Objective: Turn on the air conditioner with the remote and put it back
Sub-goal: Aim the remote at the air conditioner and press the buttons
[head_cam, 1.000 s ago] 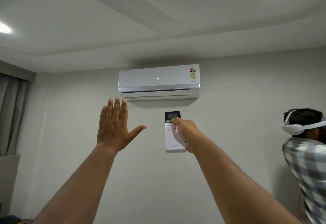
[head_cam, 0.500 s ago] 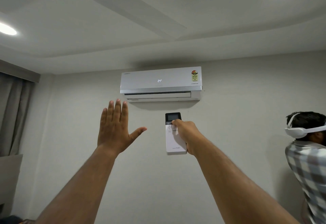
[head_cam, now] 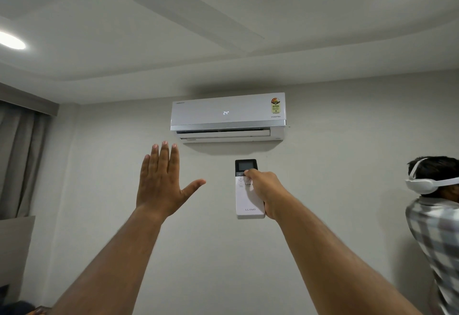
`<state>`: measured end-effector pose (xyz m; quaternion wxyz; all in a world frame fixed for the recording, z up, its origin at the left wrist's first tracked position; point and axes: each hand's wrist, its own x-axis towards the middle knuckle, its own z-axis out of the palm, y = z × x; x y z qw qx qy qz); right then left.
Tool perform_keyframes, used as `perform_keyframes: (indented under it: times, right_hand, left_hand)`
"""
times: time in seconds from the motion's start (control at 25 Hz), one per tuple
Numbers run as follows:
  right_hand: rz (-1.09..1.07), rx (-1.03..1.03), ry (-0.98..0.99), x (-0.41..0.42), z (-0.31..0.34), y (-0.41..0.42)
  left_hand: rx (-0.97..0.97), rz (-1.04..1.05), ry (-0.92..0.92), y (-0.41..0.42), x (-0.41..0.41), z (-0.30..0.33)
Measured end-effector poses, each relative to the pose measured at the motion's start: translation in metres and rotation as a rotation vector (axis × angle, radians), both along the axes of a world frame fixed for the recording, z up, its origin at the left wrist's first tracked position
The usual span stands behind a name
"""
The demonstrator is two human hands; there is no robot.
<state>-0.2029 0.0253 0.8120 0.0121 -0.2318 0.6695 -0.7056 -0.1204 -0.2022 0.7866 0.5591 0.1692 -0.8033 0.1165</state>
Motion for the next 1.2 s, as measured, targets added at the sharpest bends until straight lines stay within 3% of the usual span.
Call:
perform_keyframes:
  times: [1.2]
  right_hand:
    - [-0.008, -0.017, 0.004, 0.0065, 0.0041, 0.0062]
  left_hand:
    - [0.04, -0.049, -0.001, 0.0055, 0.0057, -0.003]
